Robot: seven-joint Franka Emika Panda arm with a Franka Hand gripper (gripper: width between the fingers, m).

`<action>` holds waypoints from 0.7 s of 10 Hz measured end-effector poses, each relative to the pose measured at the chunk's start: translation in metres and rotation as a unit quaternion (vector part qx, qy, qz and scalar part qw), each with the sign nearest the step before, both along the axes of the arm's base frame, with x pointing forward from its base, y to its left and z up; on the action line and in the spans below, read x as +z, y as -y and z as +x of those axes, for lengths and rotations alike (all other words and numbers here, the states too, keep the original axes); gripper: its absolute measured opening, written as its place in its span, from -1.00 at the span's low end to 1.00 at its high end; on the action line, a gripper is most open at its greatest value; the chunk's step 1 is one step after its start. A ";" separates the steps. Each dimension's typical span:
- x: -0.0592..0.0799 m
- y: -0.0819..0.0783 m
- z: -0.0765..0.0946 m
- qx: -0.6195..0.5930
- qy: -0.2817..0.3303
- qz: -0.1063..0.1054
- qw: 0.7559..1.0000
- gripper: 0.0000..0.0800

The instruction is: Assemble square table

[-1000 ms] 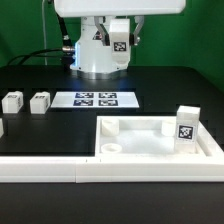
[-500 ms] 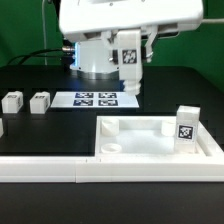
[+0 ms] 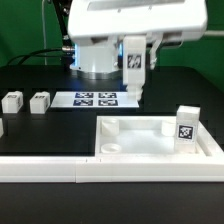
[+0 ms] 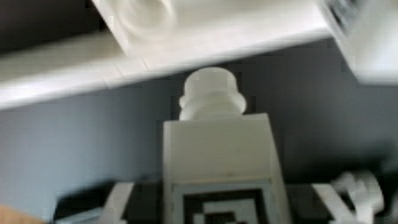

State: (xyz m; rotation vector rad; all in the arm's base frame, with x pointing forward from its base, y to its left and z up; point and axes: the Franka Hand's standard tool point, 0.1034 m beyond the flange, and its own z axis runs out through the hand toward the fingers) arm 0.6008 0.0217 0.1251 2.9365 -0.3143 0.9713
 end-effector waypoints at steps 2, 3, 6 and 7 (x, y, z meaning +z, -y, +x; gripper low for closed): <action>-0.019 0.027 0.006 0.005 -0.013 -0.022 1.000 -0.28; -0.026 0.037 0.003 0.019 -0.021 -0.030 0.999 -0.28; -0.041 0.044 -0.005 0.028 -0.033 -0.007 0.999 -0.28; -0.043 0.039 -0.006 0.027 -0.033 0.004 0.999 -0.28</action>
Offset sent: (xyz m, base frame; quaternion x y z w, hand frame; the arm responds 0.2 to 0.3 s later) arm -0.0129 0.0115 -0.0308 0.0915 -0.0262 0.0117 0.9954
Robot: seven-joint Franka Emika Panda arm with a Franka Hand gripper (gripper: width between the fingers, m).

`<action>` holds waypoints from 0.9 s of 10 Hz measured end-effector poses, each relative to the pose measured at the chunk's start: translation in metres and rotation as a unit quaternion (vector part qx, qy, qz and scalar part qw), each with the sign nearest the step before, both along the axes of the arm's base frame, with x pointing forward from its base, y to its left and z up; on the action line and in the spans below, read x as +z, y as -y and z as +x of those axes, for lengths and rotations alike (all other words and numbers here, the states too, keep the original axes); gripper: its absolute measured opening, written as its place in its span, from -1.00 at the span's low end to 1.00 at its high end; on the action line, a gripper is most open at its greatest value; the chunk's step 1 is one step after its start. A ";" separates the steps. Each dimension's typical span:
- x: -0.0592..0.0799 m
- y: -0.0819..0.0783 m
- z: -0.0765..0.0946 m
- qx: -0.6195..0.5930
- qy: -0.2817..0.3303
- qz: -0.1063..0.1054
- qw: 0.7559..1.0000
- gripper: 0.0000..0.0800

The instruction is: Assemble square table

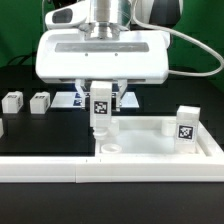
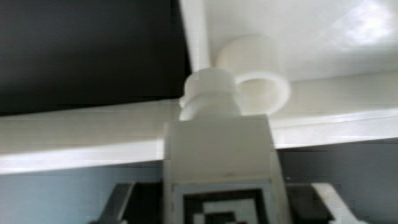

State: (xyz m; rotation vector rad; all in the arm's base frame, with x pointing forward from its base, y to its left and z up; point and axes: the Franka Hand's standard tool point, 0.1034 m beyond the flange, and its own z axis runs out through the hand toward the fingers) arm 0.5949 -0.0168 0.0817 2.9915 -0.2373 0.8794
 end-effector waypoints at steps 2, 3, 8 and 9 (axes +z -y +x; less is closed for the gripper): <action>0.000 -0.010 0.003 0.001 -0.001 0.011 1.000 -0.28; 0.003 -0.013 0.009 0.001 0.000 0.014 1.000 -0.28; -0.005 -0.014 0.017 -0.004 0.001 0.016 1.000 -0.28; -0.007 -0.014 0.016 -0.004 0.000 0.016 1.000 -0.28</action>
Offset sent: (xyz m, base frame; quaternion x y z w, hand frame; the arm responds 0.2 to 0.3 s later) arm 0.0198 0.0060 0.0023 -0.0077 0.0071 0.0170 0.9998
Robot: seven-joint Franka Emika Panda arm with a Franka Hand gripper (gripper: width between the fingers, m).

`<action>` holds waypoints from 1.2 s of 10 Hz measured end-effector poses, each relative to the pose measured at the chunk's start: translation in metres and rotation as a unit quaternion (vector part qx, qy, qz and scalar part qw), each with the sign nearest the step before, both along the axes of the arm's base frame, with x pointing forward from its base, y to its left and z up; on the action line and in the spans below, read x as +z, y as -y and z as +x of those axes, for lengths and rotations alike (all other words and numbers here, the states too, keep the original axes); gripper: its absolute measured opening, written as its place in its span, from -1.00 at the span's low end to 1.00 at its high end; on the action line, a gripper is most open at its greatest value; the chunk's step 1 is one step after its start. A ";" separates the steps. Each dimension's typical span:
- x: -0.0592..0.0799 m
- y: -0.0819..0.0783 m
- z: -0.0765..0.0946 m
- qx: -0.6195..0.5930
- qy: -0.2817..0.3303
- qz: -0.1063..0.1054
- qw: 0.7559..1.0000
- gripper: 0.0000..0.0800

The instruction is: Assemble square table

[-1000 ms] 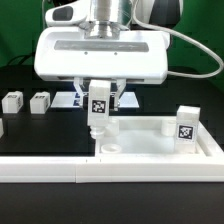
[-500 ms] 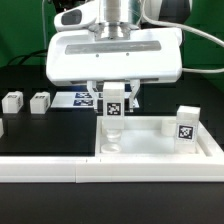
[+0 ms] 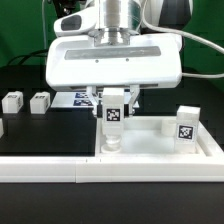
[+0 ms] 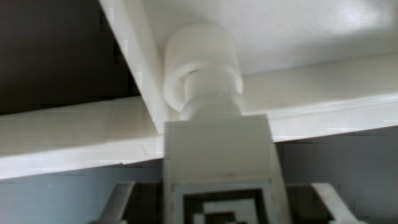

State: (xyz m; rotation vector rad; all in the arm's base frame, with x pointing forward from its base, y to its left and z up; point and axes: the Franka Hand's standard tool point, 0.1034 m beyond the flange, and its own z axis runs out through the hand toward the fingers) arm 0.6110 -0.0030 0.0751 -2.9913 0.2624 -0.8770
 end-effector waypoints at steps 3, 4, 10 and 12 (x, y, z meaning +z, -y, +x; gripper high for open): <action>-0.001 0.002 0.001 -0.002 0.009 -0.003 1.000 -0.28; -0.005 0.002 0.001 -0.002 0.007 -0.003 1.000 -0.28; -0.017 0.000 -0.001 -0.001 -0.003 -0.002 1.000 -0.28; -0.018 0.000 -0.002 0.000 -0.005 -0.002 1.000 0.12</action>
Offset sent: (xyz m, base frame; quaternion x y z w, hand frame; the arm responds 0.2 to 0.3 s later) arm 0.0021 0.0000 -0.0128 0.0033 0.0152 0.0082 0.9998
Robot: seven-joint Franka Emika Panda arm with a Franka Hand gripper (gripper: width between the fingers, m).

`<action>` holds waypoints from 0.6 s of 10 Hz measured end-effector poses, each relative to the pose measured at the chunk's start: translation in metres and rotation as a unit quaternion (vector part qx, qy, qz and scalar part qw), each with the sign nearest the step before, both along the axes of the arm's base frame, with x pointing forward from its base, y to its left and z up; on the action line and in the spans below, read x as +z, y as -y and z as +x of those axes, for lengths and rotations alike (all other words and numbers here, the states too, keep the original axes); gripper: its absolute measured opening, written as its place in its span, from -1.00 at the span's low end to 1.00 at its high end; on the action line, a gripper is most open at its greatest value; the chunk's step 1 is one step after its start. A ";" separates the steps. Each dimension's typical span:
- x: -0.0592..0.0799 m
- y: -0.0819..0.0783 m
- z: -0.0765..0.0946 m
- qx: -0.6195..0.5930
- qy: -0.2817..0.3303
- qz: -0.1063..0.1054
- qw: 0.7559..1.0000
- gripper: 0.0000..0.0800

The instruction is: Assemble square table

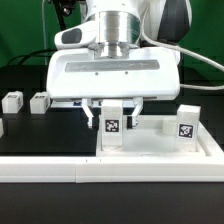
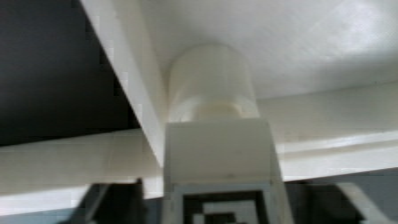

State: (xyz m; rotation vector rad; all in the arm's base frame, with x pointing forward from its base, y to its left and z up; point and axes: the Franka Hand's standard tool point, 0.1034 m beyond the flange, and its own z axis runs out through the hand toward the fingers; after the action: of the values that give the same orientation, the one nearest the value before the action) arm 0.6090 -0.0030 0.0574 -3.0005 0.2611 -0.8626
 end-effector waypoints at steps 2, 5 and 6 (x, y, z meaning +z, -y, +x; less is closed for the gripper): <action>0.000 0.000 0.000 0.000 0.000 0.000 1.000 0.44; 0.000 0.000 0.000 0.001 0.000 -0.001 1.000 0.61; 0.000 0.000 0.000 0.002 0.000 -0.001 1.000 0.62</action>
Offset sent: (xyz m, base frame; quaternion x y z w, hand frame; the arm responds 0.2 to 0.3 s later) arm 0.0000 0.0000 0.0000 0.0000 0.0000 0.0000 1.0000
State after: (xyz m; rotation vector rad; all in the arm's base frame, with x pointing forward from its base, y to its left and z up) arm 0.6090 -0.0031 0.0573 -3.0021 0.2557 -0.8627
